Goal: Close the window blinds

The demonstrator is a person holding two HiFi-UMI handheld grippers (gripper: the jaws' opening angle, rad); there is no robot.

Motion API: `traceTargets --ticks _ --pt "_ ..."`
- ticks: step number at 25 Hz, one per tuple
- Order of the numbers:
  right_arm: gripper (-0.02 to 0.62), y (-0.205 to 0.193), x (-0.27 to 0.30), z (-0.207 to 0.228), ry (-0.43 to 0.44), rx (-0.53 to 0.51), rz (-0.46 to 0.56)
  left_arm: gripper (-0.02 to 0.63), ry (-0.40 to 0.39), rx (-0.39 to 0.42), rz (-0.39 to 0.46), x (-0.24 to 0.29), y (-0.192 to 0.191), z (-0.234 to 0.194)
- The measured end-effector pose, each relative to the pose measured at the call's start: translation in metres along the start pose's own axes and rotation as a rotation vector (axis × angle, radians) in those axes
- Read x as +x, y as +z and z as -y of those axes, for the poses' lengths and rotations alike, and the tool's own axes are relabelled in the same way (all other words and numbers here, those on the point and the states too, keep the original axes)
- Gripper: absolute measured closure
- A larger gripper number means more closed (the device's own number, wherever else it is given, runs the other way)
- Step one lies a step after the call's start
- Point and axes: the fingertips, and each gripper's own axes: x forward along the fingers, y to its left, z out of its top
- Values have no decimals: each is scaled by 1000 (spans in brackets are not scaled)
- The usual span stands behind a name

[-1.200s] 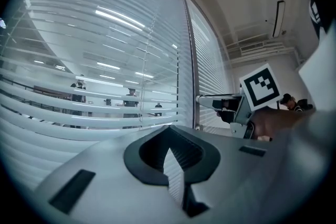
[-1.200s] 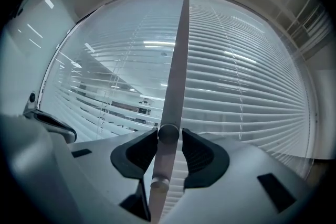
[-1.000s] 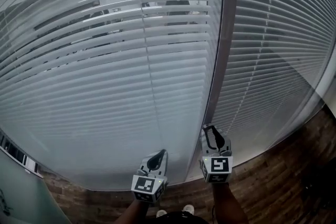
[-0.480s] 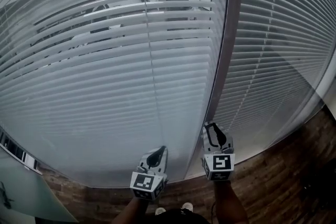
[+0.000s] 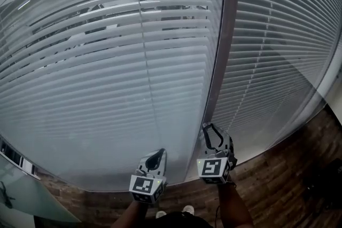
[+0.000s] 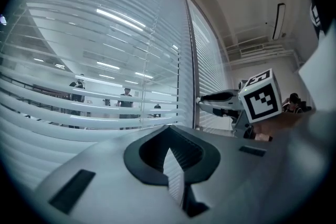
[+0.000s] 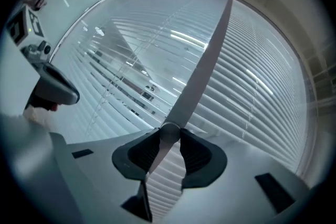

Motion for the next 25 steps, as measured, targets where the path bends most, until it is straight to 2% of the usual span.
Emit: traceTargets --ticks 6,12,15,18,20,25 --pt "469 -1 0 -3 -73 -385 -26 606 -2 -8 -4 5 -5 -1" --pt "469 -3 1 -6 -111 -654 -50 606 -5 -2 -4 10 -5 1" --pt "469 -4 1 -6 -115 -750 -41 606 -9 -10 -7 12 -8 -1" --pt "469 -4 1 -6 -116 -790 -32 606 -6 -22 -11 13 -10 -2" --pt "469 -4 2 -6 -125 -773 -27 606 0 -10 -14 14 -11 -2" --pt "466 1 -4 -6 -118 -535 9 606 1 24 -14 14 -9 1"
